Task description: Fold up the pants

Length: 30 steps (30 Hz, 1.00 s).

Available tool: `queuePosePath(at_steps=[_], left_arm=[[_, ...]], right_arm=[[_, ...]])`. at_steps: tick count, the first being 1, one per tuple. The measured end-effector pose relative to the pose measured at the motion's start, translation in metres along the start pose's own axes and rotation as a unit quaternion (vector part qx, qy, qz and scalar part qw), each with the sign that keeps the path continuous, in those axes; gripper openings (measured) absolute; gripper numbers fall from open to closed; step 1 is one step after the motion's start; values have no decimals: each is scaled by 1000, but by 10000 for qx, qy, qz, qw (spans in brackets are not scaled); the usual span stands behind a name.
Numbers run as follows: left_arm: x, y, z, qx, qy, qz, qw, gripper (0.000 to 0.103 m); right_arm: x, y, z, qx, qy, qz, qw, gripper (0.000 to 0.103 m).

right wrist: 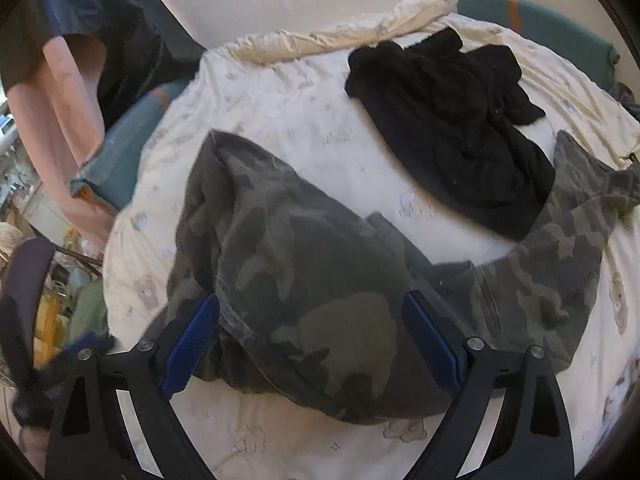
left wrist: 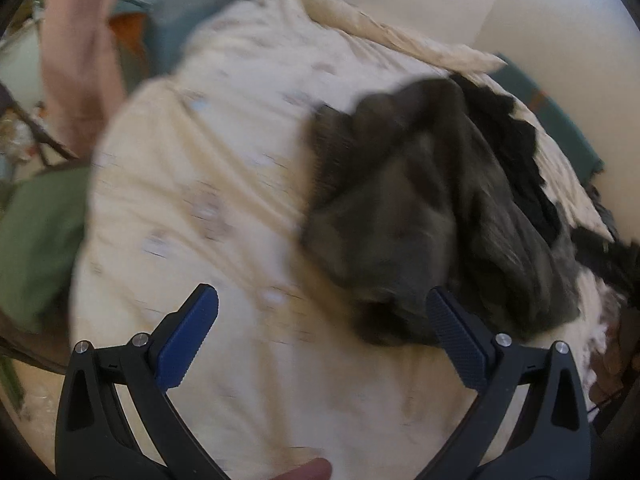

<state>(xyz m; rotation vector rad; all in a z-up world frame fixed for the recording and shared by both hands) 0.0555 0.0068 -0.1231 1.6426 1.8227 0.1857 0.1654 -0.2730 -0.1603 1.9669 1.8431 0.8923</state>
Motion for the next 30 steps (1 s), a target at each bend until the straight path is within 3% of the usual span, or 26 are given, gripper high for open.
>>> queuePosePath(at_steps=[2,6,10,12,14,17,22,30], left_arm=[[-23,-11,19,209,-340,125,9991,102],[-43,-19,43,354,-469,299,9978,101],[-45,-16,67,470,-528,454,9965,66],[-45,-13,71,384,-460,599,9964,59],[-47,-10,71,352,-416,765,9956,31],[-44,-6,66,302,-478,729,9957,12],[-39,5,53,148,-389,743,9964,6],[-22,13,28,-30,20,828,9966,5]], right_arm=[[-3,2,0,-17,-39,-15,10000,95],[-5,6,-1,-51,35,30,10000,95],[-7,5,-3,-43,101,10,9999,95],[-7,6,-2,-19,118,21,9999,95],[-8,7,-1,-2,146,69,9999,95],[-5,7,-2,-28,167,64,9998,95],[-2,6,-3,-52,109,-19,9999,95],[8,5,-10,-113,35,-131,9998,95]])
Point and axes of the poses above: each gripper's, at about its wrist camera, not at the fingertips, and z roughly the way its jaws point, x to its left, y to its top, the point moved 5 cm from there along z, roughly the way its jaws point, and after that the axes turned 10 degrees about -y, right-handed, at the moved point
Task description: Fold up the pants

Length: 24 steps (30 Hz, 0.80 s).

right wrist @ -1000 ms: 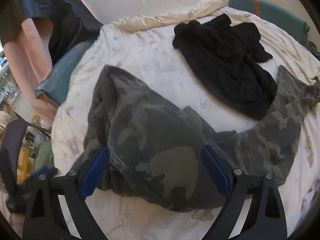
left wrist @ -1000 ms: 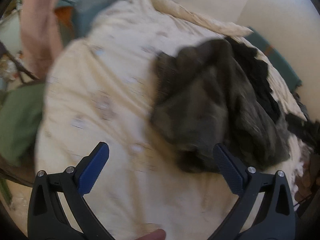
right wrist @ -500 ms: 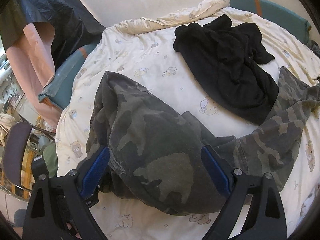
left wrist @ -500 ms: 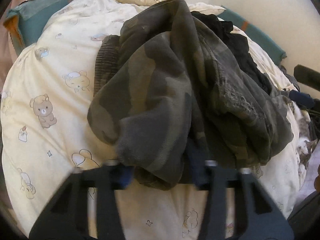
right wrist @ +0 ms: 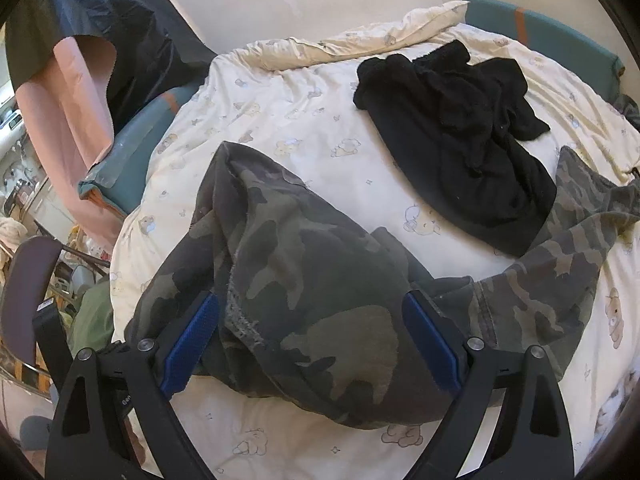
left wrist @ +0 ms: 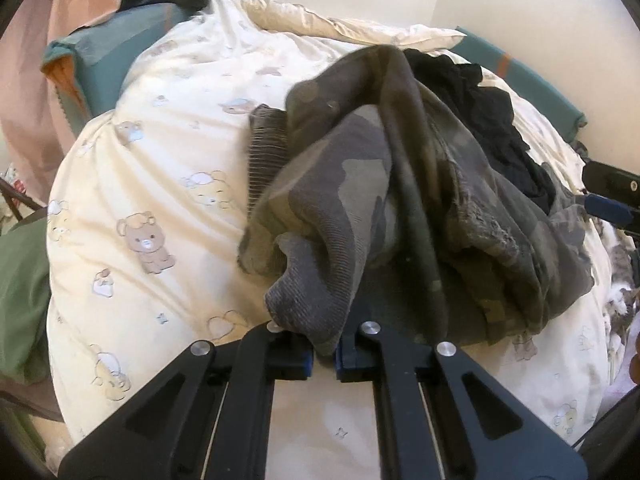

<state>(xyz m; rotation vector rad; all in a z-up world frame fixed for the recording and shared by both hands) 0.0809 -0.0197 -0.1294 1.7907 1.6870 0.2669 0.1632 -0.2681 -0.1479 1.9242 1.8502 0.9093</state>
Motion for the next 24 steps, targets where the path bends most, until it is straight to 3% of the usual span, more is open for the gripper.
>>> queuePosePath(at_steps=[9,15,18,19,21,23,24], left_arm=[[15,3,-23,-158,27,-139,9998,5],[33,19,-44,-409,-78,-453,9981,5],[36,24,-46,-449,-72,-475,9978,5],[34,25,-46,-459,-71,-444,9979,5],[31,25,-45,-467,-60,-349,9983,5],[29,25,-46,-454,-87,-315,9984,5],[29,25,-48,-456,-112,-297,9985,5]], right_arm=[[2,5,18,32,-354,-321,9989,95],[-38,22,47,302,-467,192,9983,95],[-38,21,69,618,-424,-5,9972,94],[-34,19,75,705,-397,-131,9966,90],[-29,13,85,888,-436,-300,9946,72],[-26,7,90,1064,-384,-300,9931,20],[-27,6,90,1095,-434,-294,9926,13]])
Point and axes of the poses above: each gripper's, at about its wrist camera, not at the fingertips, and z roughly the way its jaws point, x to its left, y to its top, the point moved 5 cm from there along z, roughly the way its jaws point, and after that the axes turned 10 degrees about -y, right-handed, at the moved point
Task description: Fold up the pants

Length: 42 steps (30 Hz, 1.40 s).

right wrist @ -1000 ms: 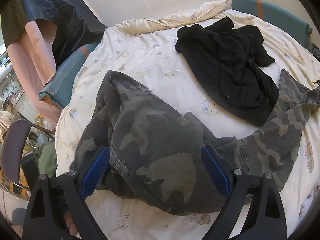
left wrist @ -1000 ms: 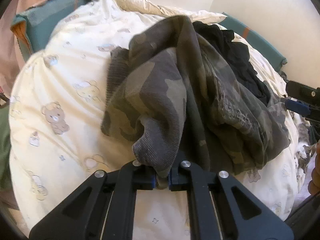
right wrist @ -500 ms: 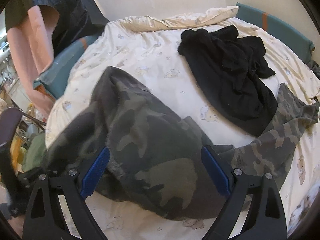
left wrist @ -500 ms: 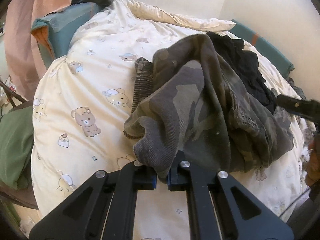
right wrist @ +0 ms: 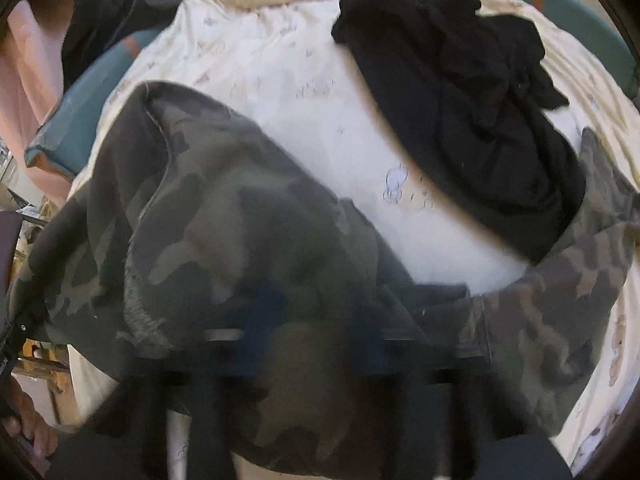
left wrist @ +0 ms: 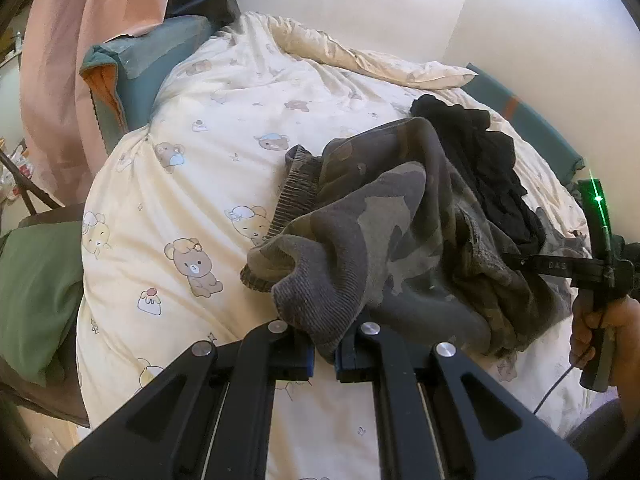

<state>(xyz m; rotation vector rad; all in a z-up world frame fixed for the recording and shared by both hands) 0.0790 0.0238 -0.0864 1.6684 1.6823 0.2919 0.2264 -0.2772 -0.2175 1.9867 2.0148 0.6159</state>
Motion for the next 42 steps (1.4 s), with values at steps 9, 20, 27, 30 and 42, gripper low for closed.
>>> queuePosePath(at_steps=[9,20,27,30,42], left_arm=[[-7,29,-88,-687,-88,437,9966,4],[61,89,-217,-1546,667,282,9853,4],[68,57,-176,-895,749,248,9929,4],[68,31,-138,-361,850,169,9956,5],[77,-63,-80,1217,916,377,9876,21]], right_arm=[[20,6,-134,-1422,165,-388,9889,4],[52,-5,-327,-2703,919,-684,9559,4],[100,-51,-303,-1918,1170,-1240,9665,4],[104,-82,-229,-876,1220,-1245,9808,4],[129,-205,-84,1931,1404,-2075,9487,10]])
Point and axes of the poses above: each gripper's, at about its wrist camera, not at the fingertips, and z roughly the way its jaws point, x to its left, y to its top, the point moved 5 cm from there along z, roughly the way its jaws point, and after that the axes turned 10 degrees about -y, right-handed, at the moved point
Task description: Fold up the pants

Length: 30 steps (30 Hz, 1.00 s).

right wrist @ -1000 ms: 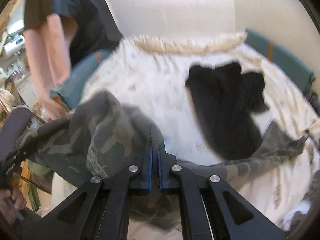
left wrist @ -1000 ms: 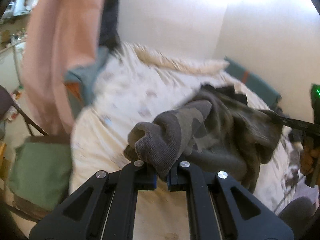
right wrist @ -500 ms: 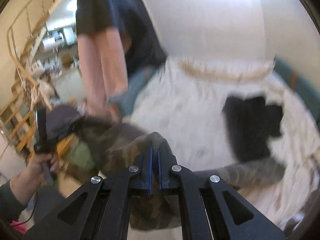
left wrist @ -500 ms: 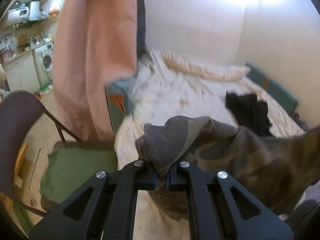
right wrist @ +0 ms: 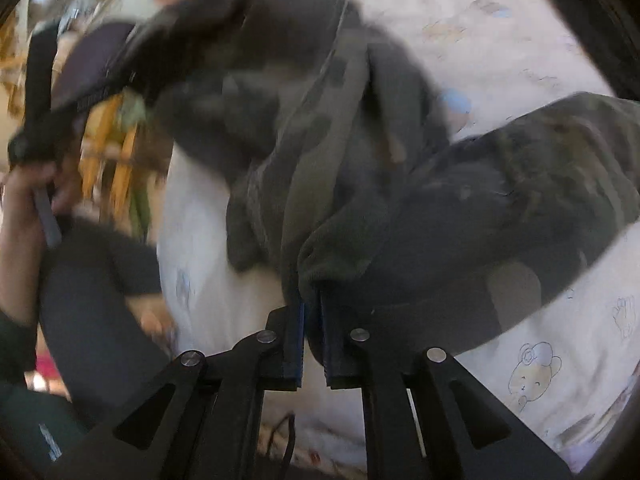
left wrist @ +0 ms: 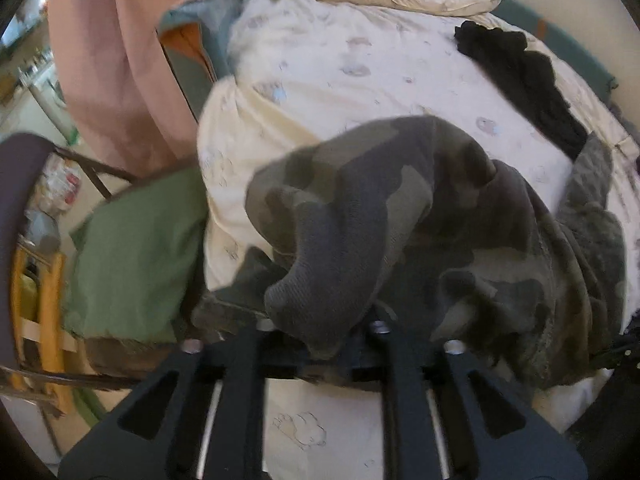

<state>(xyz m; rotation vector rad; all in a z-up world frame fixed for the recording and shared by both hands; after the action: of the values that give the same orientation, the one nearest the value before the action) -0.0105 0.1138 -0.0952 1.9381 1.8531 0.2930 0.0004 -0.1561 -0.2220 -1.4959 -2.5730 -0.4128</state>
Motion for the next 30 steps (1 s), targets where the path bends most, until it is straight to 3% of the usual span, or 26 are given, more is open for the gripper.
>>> queuePosePath(at_steps=[2,3,4,5,7,11,15,18,21,27,29,30], left_arm=[[4,0,-14,-266,-443,-258,9983,46],[5,3,-21,-427,-593,-323,9968,52],[6,5,-31,-636,-719,-363,9947,64],[6,8,-42,-869,-747,-372,9927,75],[10,14,-57,-1189,-641,-428,9899,81],[20,25,-64,-1451,-384,-692,9862,81],[24,33,-53,-1344,-464,-898,9858,81],[23,37,-49,-1336,-535,-980,9847,81],[24,39,-46,-1328,-464,-943,9856,81],[29,39,-42,-1282,-308,-907,9871,81],[31,41,-45,-1352,-362,-938,9857,81],[33,42,-48,-1424,-397,-960,9843,81]], right_arm=[[-1,10,-15,-79,-47,-236,9997,16],[-3,16,-27,-160,-19,-272,9995,20],[-7,25,-42,-290,12,-209,9994,37],[-11,33,-56,-428,69,-124,9990,68],[-18,47,-79,-817,107,-15,9966,95],[-27,86,-111,-1273,244,-114,9915,95],[-53,150,-97,-1545,91,585,9862,93],[-71,195,-53,-1286,55,1070,9859,84],[-87,226,2,-797,-36,1365,9874,83],[-89,233,86,-36,377,1732,9842,83],[-77,222,100,180,734,1779,9811,65],[-71,218,101,205,781,1683,9824,61]])
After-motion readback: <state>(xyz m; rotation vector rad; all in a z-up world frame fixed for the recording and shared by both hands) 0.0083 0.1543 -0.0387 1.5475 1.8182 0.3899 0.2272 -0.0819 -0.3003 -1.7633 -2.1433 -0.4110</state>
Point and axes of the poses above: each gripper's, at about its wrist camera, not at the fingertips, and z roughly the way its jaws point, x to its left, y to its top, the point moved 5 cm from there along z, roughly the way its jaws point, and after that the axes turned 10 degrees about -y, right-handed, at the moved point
